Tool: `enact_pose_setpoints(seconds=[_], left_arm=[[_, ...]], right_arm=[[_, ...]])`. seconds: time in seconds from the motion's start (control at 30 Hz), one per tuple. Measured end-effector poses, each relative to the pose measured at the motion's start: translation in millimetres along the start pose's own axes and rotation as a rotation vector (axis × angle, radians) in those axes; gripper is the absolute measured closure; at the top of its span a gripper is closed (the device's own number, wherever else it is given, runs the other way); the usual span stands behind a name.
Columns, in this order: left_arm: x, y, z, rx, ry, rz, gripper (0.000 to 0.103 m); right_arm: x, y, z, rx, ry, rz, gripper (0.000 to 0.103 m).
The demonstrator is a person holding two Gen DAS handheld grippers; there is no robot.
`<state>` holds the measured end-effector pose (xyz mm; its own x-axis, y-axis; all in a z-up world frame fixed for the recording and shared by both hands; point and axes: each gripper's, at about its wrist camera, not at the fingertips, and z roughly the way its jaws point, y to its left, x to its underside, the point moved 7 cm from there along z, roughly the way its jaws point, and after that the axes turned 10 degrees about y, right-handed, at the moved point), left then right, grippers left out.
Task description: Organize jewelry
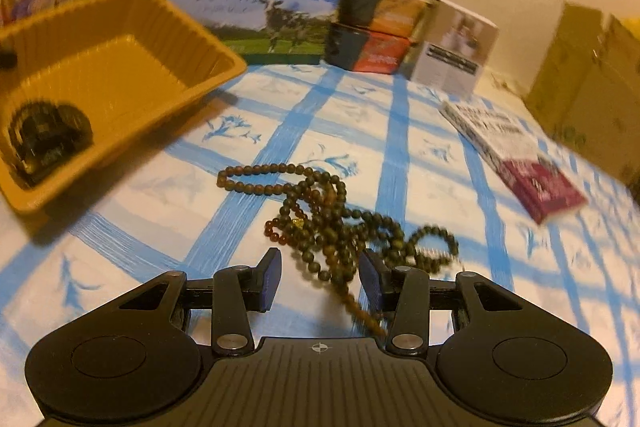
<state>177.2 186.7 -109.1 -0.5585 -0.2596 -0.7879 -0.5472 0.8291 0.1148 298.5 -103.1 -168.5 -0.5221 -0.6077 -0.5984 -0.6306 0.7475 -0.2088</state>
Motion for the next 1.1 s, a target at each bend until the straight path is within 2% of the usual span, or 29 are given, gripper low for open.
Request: enact_pose_setpoints(seconds=[0.13,0.17,0.2,0.23,0.33,0.47,0.63,0.83,1.1], left_arm=[[0,0,0,0.0,0.0,0.0,0.088],[0,0,0,0.0,0.001,0.0,0.088],[0,0,0,0.001,0.001,0.0,0.088],[0,0,-1,0.002,0.001,0.0,0.088],[0,0,0,0.004,0.001,0.003,0.088],[0,0,-1,0.006,0.0,0.003,0.088],[-1,0,-1,0.008,-0.002,0.005,0.088],[-1,0,-1,0.008,-0.004,0.011,0.088],[-1,0,-1,0.009,-0.003,0.009,0.088]], right_arm=[[-4,8,19,0.042,0.016,-0.101,0.065],[-4,9,24,0.05,0.026,-0.121,0.075],[-3,9,27,0.064,0.036,-0.134,0.092],[-3,8,29,0.071,0.04,-0.136,0.096],[-5,-5,14,0.039,0.003,-0.049,0.096],[-18,-45,-29,-0.053,-0.077,0.193,0.096],[-45,-105,-96,-0.054,-0.235,0.365,0.096],[-75,-147,-162,-0.01,-0.344,0.403,0.096],[-106,-159,-234,0.044,-0.447,0.353,0.096]])
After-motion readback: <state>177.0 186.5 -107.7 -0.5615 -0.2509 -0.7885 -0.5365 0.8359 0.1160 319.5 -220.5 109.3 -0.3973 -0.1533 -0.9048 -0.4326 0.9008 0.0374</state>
